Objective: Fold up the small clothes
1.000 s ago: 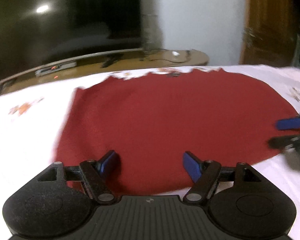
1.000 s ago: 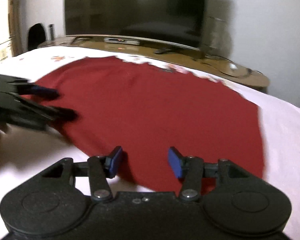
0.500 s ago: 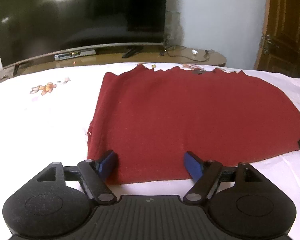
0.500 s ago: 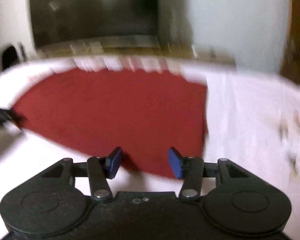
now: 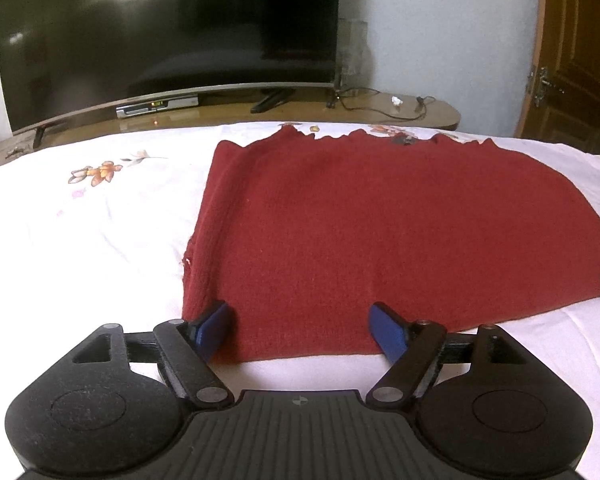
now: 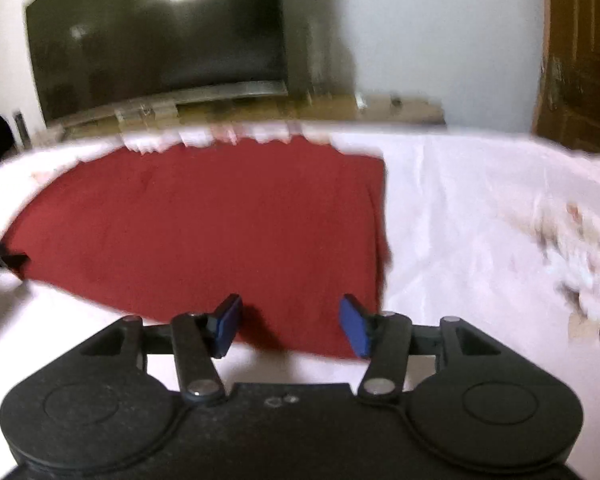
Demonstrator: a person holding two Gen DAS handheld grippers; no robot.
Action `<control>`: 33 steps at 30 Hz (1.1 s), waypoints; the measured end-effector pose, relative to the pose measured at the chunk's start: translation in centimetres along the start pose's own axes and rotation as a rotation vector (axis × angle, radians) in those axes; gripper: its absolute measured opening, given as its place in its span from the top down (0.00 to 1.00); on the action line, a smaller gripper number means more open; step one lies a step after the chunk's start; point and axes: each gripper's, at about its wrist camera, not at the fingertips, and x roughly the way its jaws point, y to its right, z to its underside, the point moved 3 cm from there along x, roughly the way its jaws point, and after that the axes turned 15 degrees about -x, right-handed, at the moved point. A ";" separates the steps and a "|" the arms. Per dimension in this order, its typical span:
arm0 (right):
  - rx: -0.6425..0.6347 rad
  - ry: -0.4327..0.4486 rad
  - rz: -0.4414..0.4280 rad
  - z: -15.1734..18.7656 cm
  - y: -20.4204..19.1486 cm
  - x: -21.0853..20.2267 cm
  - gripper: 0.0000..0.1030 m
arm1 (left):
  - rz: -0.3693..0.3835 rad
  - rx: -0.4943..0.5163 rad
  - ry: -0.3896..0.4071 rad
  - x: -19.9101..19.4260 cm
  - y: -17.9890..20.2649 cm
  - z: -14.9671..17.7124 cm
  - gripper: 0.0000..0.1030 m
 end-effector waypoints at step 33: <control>0.109 0.170 -0.086 -3.7 -1.1 -1.8 0.52 | 0.316 -0.874 -0.044 0.5 -7.3 1.3 0.25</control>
